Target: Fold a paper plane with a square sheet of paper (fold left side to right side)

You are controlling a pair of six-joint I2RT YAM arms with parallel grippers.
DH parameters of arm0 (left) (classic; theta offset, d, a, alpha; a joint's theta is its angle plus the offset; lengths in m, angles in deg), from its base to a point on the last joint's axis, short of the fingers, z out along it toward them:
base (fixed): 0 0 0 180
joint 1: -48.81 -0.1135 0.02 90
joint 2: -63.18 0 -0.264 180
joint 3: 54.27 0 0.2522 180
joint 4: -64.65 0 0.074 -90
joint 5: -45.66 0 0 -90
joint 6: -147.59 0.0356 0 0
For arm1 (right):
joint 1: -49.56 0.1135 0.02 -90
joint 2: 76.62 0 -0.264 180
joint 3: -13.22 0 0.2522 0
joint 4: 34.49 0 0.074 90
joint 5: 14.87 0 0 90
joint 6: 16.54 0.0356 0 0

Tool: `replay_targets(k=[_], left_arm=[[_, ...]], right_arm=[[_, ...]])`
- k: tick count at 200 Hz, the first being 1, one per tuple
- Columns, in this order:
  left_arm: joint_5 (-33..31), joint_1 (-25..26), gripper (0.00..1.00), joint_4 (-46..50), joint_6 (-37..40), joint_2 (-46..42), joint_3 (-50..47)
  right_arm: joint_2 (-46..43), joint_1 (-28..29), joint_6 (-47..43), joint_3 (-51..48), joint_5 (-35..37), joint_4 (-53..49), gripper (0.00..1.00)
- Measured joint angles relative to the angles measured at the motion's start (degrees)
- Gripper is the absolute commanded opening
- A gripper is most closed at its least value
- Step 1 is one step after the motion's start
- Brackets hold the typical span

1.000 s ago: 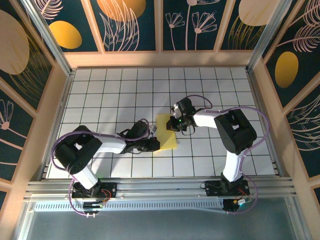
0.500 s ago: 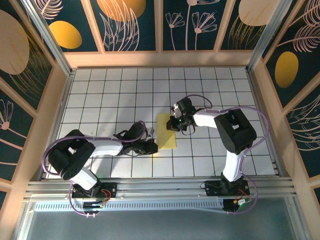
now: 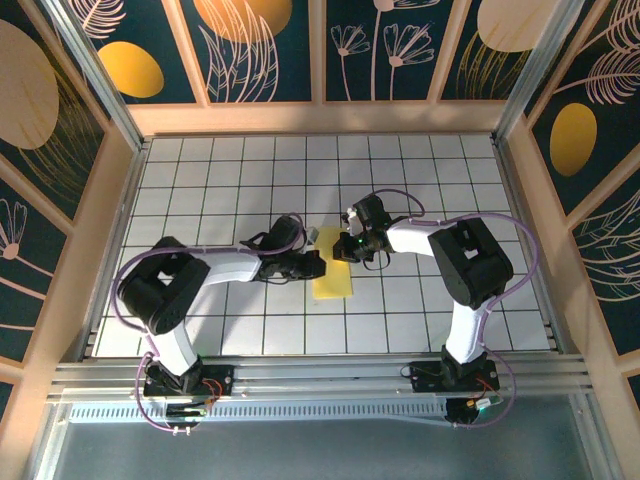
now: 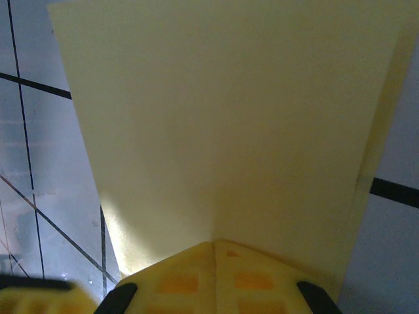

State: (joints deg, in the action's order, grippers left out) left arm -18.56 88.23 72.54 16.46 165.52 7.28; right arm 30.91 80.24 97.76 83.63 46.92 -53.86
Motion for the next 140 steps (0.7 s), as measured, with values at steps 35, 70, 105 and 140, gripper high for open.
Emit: replay_targets(k=[35, 70, 105, 140], left_arm=[[-0.17, -0.11, 0.0, -0.33, 0.39, 1.2, -0.39], [-0.04, -0.11, 0.0, -2.58, 0.37, 1.11, -1.6], [-0.07, -0.11, 0.0, -4.04, 0.33, 0.87, -2.43], [-0.07, -0.11, 0.0, -4.2, 0.15, 0.87, -2.49]], right_arm=[[0.0, 0.07, 0.02, 0.33, 0.11, -0.44, 0.0], [-0.68, 0.39, 0.0, 1.49, 2.08, -2.99, 0.11], [-6.82, 0.39, 0.5, 1.46, 4.61, -6.03, 0.03], [-16.44, 1.25, 2.34, -2.27, 4.2, -6.21, 0.0]])
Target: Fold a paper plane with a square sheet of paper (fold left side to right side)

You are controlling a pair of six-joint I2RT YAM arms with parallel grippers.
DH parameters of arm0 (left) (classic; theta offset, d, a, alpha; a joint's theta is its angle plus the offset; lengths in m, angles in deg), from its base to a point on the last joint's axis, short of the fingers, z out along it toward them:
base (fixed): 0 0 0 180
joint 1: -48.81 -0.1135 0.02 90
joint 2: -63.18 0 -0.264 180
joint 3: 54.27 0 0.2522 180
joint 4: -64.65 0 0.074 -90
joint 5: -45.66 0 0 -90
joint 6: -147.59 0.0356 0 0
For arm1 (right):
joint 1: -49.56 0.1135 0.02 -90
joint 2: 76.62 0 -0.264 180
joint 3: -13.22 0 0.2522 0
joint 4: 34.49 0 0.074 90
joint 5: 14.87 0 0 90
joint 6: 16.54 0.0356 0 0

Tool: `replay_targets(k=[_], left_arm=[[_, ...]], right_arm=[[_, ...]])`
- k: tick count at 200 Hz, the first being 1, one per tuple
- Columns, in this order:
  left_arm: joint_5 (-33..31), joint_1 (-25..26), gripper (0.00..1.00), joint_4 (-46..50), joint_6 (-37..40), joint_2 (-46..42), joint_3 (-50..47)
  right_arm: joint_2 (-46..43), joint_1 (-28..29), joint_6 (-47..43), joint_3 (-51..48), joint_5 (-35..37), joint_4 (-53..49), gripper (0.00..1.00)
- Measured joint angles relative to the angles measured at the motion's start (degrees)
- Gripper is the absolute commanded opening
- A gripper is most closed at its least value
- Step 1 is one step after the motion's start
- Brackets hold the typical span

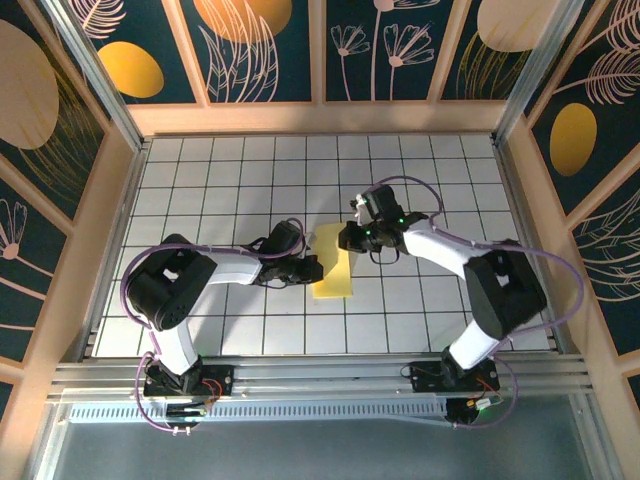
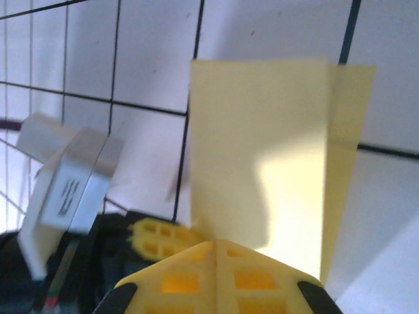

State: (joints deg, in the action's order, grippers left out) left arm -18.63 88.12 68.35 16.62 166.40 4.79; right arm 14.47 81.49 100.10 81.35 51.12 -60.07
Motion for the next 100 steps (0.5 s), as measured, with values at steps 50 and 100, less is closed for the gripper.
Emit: replay_targets(k=[50, 100], left_arm=[[-0.02, 0.0, 0.0, 0.02, 0.0, -0.04, 0.02], [0.02, 0.0, 0.0, 0.26, -0.2, -0.15, 0.15]], right_arm=[[0.28, 5.31, 4.42, -8.85, -1.64, 0.44, 0.0], [2.86, 6.12, 5.49, -10.99, -1.05, 1.01, 0.0]])
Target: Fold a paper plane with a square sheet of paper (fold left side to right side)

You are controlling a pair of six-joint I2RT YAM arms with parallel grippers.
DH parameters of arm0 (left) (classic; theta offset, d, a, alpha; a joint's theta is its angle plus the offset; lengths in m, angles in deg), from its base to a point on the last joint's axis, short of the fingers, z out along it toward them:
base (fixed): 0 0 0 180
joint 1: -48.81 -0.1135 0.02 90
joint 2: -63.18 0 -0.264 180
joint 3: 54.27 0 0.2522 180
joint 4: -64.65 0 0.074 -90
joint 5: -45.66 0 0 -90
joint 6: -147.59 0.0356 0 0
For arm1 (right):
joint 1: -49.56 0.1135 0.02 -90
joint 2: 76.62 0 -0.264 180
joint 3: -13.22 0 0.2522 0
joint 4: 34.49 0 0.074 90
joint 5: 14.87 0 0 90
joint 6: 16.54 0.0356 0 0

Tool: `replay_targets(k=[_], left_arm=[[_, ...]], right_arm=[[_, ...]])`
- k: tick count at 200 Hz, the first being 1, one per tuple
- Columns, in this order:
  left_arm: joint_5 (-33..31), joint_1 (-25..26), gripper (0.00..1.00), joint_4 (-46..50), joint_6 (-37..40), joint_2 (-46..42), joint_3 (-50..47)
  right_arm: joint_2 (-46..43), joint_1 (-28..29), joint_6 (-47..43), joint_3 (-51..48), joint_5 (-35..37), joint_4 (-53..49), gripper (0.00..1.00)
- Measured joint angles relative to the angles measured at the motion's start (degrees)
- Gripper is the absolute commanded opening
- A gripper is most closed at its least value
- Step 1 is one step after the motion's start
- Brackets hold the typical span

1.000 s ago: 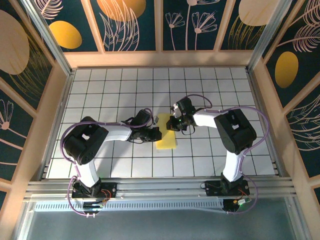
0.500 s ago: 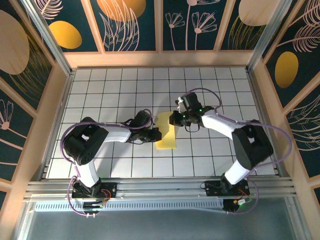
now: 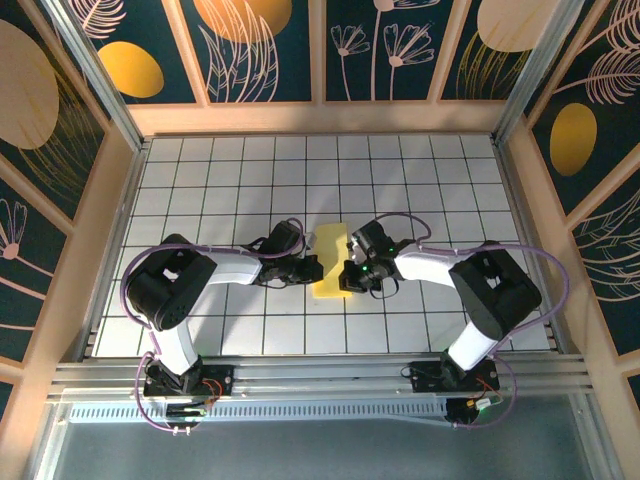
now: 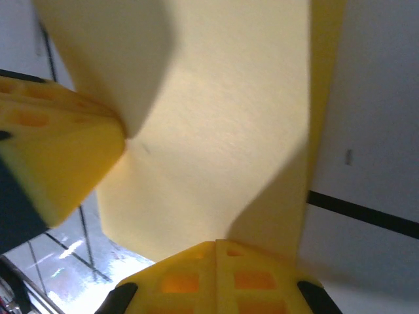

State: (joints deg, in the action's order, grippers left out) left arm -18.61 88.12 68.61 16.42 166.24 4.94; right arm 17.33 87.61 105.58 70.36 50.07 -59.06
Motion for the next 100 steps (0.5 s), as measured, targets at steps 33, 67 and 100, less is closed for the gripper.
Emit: replay_targets(k=[33, 67, 100], left_arm=[[0.02, -0.7, 0.0, 2.12, -0.02, -0.02, 1.62], [-0.02, -1.99, 0.0, 2.82, 0.04, 0.07, 4.57], [-0.09, -2.58, 0.0, 2.78, 0.59, 1.68, 6.58]], right_arm=[[0.09, 0.04, -0.11, -0.07, 0.15, 0.28, 0.0], [0.31, 0.04, -0.24, -0.07, 0.24, 0.31, 0.0], [0.35, 0.04, -0.26, -0.07, 0.33, 0.33, 0.0]])
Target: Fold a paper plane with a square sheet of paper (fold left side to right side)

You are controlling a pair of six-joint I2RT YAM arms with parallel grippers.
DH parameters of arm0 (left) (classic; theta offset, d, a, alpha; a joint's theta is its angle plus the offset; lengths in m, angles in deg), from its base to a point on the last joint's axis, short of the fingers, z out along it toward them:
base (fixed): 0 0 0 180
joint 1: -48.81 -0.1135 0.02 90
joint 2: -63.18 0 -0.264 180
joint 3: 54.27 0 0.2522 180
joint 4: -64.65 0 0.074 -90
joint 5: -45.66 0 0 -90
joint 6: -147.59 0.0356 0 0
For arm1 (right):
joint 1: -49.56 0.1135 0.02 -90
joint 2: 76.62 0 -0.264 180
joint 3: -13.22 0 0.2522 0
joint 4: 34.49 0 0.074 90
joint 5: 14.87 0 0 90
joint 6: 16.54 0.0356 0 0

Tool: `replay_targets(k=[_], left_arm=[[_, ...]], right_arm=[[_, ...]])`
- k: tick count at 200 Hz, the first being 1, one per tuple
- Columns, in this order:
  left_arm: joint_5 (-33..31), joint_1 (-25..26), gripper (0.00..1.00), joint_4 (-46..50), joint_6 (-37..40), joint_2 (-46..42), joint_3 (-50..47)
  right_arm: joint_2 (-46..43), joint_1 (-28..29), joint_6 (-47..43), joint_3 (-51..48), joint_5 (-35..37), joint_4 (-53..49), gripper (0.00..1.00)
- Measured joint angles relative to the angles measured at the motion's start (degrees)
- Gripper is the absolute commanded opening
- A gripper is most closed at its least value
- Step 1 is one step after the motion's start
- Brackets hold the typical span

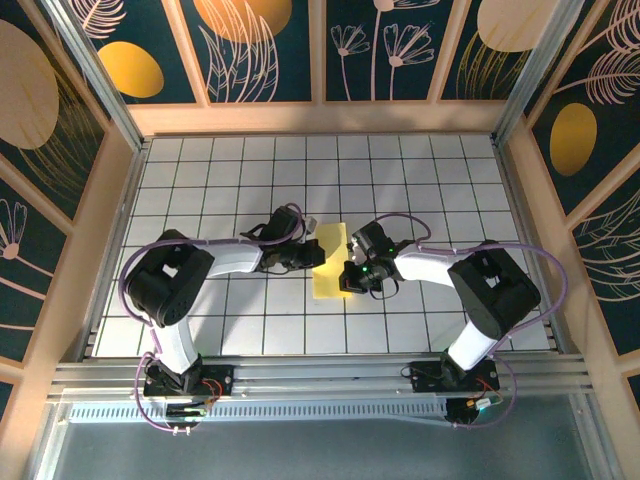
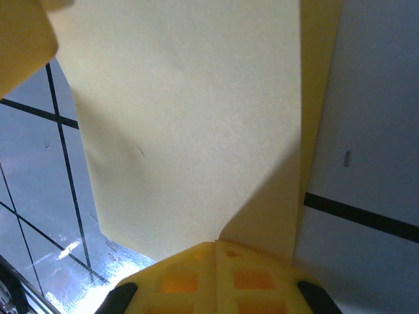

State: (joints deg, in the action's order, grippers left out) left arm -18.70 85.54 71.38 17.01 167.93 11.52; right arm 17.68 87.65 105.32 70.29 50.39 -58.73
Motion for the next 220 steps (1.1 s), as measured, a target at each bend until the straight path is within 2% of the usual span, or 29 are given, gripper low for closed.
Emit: replay_targets(k=[128, 220], left_arm=[[0.09, -1.57, 0.0, -2.03, 0.02, 3.54, 0.04], [2.93, -7.8, 0.0, -3.96, -0.09, 6.88, 3.15]], right_arm=[[0.37, 0.17, -1.57, 0.31, 1.09, -0.02, 0.0], [0.63, 0.28, -1.95, 0.42, 1.53, 0.85, 0.0]])
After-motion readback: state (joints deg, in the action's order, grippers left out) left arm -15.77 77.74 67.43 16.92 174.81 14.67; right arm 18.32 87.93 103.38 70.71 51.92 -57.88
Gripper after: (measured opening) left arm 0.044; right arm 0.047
